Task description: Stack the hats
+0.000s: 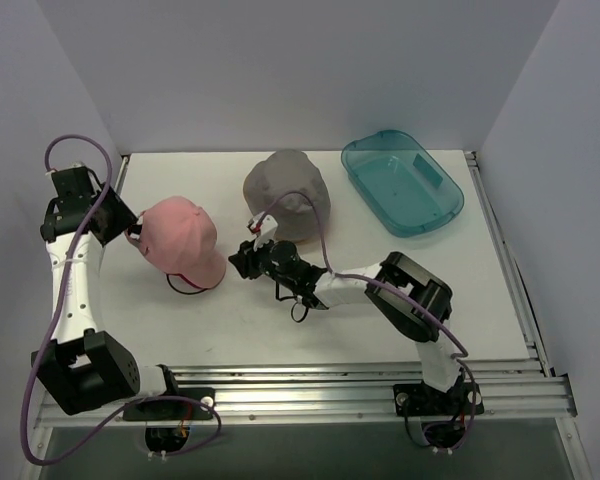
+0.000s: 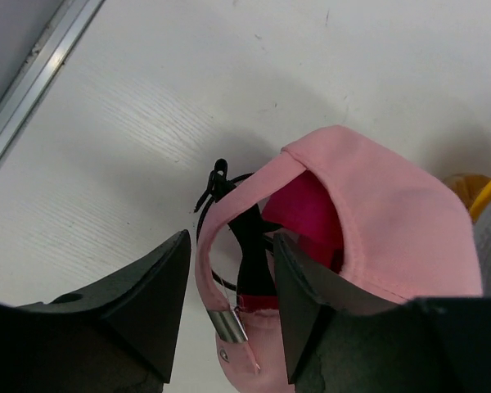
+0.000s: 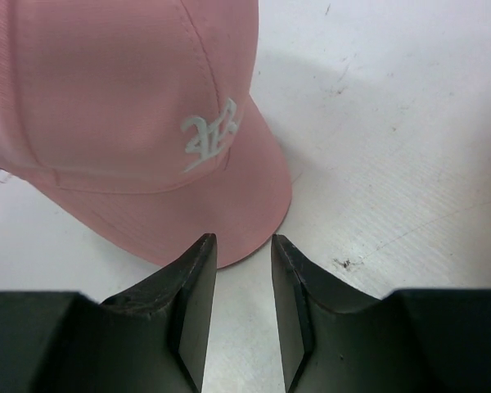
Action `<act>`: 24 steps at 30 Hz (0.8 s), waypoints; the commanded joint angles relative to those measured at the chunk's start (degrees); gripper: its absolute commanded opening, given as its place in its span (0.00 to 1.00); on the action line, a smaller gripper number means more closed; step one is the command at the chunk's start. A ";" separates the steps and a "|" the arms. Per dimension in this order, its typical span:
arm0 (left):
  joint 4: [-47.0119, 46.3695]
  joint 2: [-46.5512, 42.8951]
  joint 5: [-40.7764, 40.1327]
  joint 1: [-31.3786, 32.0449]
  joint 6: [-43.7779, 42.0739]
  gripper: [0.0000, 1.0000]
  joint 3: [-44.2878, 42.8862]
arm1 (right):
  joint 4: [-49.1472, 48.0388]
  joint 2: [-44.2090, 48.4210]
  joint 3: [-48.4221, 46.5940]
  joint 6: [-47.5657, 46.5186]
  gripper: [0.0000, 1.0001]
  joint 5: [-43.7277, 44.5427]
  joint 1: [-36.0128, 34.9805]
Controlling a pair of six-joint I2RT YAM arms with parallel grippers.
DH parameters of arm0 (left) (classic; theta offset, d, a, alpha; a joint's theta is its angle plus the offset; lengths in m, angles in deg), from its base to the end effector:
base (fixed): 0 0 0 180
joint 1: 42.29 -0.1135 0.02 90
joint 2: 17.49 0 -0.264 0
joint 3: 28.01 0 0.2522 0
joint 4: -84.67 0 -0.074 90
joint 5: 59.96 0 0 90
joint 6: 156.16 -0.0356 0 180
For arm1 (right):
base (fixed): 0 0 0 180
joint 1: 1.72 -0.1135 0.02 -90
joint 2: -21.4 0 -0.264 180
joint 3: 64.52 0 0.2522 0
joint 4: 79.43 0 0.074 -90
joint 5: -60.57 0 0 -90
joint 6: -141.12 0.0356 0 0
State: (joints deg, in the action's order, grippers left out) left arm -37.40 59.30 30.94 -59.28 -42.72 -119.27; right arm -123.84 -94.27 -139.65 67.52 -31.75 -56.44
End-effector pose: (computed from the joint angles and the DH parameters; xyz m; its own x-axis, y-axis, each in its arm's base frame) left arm 0.2712 0.0823 0.3581 -0.4917 -0.5661 -0.6617 -0.5197 0.8004 -0.2986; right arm 0.2503 0.3562 0.1949 -0.1995 0.2065 -0.9579 -0.8159 0.5064 0.2791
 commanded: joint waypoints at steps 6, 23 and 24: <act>-3.38 1.60 -0.38 -0.76 0.02 0.53 4.45 | -1.33 12.75 5.29 -1.99 0.30 1.36 -0.83; -6.54 7.32 -2.66 0.38 0.46 0.50 8.85 | -2.29 11.45 5.91 -1.38 0.29 1.89 -2.06; -6.63 7.49 -2.93 0.64 0.46 0.49 8.94 | -2.64 10.13 5.64 -1.29 0.29 1.80 -2.32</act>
State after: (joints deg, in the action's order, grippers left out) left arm -42.67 66.23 28.50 -59.61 -42.57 -111.00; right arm -123.38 -81.79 -132.44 66.08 -30.66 -57.81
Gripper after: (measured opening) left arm 0.495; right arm 0.295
